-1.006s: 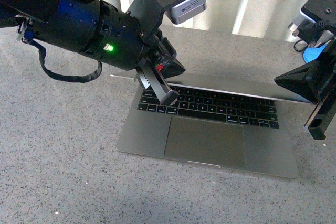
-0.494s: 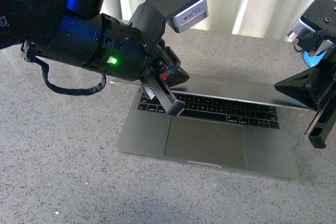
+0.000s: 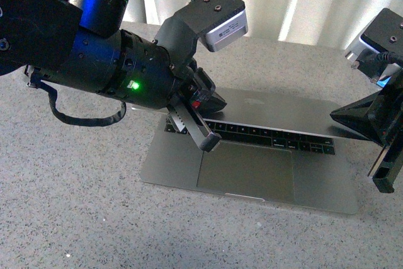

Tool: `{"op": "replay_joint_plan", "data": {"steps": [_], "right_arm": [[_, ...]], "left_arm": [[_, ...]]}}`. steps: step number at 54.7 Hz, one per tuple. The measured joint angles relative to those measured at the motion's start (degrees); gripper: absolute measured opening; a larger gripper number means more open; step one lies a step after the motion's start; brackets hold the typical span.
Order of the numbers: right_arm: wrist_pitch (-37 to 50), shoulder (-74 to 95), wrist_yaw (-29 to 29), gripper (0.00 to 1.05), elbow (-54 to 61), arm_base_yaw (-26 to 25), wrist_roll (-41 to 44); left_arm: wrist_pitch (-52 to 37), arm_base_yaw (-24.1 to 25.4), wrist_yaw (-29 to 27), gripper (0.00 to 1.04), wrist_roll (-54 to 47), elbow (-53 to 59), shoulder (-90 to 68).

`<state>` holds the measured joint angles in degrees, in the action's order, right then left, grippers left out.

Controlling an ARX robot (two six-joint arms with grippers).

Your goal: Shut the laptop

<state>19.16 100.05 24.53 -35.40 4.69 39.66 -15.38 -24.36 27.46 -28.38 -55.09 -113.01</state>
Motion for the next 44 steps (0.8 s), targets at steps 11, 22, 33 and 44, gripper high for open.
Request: {"op": "replay_joint_plan", "data": {"steps": [11,22,33,44], "right_arm": [[0.44,0.02,-0.02,0.01,0.76,0.02,-0.02],[1.07,0.04,-0.07,0.01,2.25,0.0,-0.07],[1.77,0.46,-0.04,0.01,2.95,-0.02,-0.07],[2.38,1.7,0.09,0.01,2.95,-0.57,-0.04]], "left_arm": [[-0.2,-0.24,0.46,0.04,0.44,0.72,0.0],[-0.26,-0.57,1.09,0.04,0.63,1.25,-0.24],[-0.39,-0.61,1.25,0.04,0.76,1.44,-0.92],[-1.68,-0.61,1.33,0.04,1.6,1.75,-1.73]]}}
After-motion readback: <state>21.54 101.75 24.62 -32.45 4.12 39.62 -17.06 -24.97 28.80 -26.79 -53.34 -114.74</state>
